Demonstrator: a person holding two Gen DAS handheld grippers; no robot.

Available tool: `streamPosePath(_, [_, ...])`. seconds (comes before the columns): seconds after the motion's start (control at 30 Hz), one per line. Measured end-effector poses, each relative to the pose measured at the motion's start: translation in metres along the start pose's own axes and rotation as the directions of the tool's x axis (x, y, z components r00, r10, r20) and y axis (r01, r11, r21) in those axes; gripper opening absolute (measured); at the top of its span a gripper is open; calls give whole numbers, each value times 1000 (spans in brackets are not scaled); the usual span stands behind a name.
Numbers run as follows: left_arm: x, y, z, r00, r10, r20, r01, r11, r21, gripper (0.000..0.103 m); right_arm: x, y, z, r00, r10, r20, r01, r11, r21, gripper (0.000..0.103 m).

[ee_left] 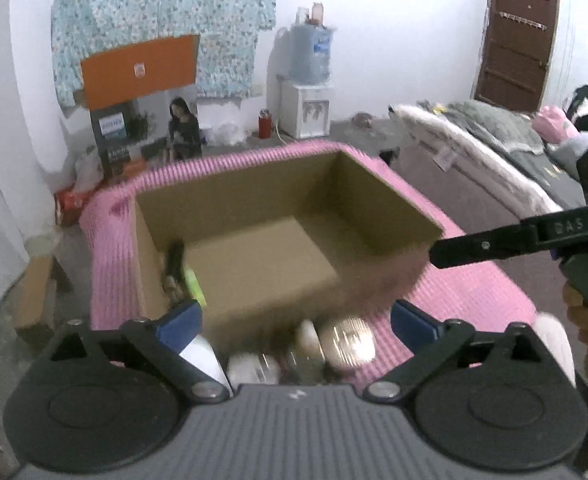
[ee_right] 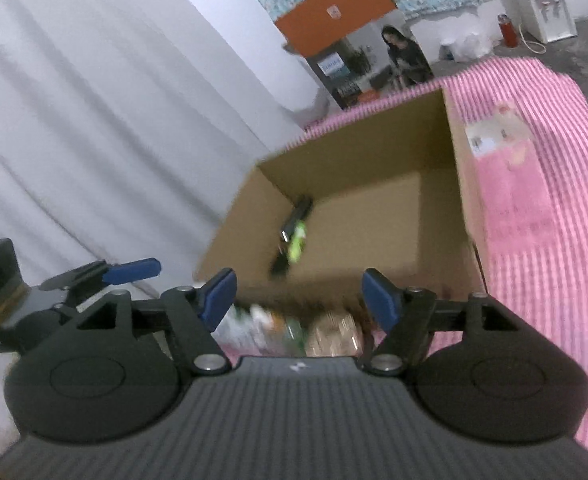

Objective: Organize rigid objects
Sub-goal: 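Open the right tool to release the glue stick beside the black tube, then grasp the rim of the purple plastic lid with the right tool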

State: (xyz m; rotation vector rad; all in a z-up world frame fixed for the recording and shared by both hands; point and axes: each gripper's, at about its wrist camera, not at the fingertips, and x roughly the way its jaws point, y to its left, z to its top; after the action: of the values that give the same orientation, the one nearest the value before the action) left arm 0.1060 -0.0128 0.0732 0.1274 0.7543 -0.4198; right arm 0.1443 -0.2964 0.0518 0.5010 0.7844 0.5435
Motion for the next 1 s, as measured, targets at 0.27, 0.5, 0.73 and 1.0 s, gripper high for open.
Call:
streamPosePath(0.27, [22,-24,-72,988,-91,-128,92,996,4,101,49,6,-76,989,-69,-132,62,996,-61,69])
streamPosePath(0.5, [56,-44,-100,970,-149,-193,155,988,18,96,88,19,-101,961,-183,-206,143,970,-195,44])
streamPosePath(0.73, [72,-57,-109,969,-143,-203,159,985,65,95,101,22,-107,936,-248,-248,180,946,-268,23])
streamPosePath(1.0, [94,-76,-104,968,-179,-174,198,975,100,95,78,3,-106,934,-288,-212,241,945,-223,19])
